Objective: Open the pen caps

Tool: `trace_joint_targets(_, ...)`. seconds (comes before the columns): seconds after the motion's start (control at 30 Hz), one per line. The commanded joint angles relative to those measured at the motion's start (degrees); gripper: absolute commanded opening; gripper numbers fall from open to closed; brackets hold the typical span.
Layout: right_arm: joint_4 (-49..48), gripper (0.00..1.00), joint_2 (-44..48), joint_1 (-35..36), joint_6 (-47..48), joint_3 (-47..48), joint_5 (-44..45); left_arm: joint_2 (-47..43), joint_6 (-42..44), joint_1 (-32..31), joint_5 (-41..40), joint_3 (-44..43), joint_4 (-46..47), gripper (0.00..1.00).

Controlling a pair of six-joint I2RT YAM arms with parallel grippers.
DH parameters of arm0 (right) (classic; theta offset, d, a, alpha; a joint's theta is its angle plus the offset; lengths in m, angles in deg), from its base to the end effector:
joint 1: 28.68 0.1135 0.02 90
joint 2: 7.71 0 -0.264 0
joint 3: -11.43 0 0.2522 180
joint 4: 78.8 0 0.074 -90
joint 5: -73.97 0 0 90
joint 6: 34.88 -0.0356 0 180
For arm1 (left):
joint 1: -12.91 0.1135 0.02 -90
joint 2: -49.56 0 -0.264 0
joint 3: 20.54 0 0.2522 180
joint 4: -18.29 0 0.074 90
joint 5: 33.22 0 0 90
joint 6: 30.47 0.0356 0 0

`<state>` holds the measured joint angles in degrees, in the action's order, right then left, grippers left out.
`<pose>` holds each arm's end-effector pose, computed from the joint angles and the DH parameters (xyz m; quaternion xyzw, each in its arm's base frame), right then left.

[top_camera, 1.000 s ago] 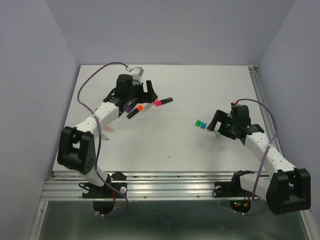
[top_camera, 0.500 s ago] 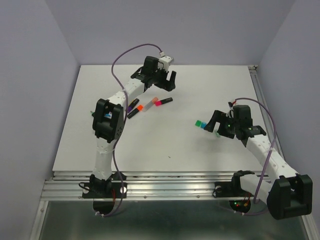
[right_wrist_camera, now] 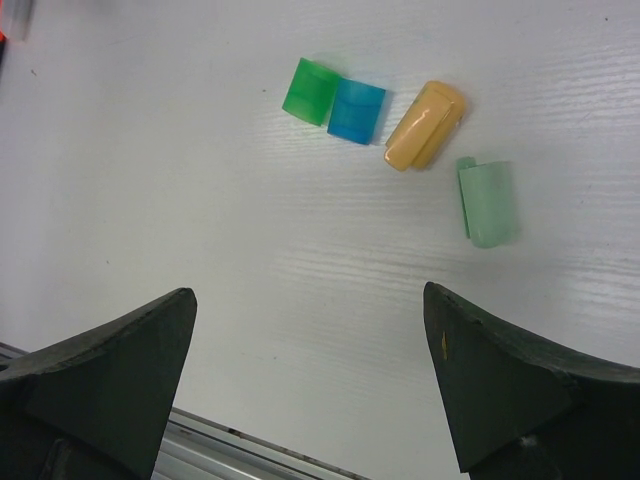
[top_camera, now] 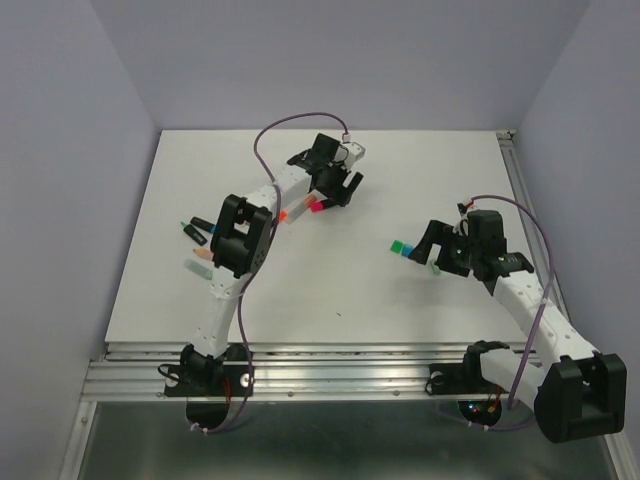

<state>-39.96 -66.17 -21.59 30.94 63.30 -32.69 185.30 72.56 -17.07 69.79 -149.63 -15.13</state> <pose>0.2055 0.0358 0.2325 0.0817 0.9135 0.2302 0.3252 0.4661 -0.2782 0.1986 0.3747 0.8205 -0.1634 0.3996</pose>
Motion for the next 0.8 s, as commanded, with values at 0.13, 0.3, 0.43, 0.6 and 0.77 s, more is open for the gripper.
trace_joint_targets(0.13,-1.44,1.0,1.06,-0.5,0.54,0.12,1.02,0.05,4.36,0.18,-2.29,-1.39,-2.75,0.86)
trace_joint_targets(0.3,-1.44,1.0,1.06,-0.41,0.54,0.12,1.28,0.14,6.03,-0.08,-2.82,-0.34,-3.98,0.74)
trace_joint_targets(0.43,-1.44,1.0,1.15,-0.41,0.54,0.21,1.55,0.31,6.39,-0.17,-4.48,0.98,-3.9,0.71)
trace_joint_targets(0.6,-1.61,1.0,0.89,-0.41,0.37,0.04,2.07,1.71,6.91,-0.26,-6.07,1.16,-4.07,0.67)
trace_joint_targets(0.77,-1.18,1.0,0.62,-0.5,0.19,0.39,3.22,2.24,6.3,-0.87,-5.54,1.42,-3.98,0.36)
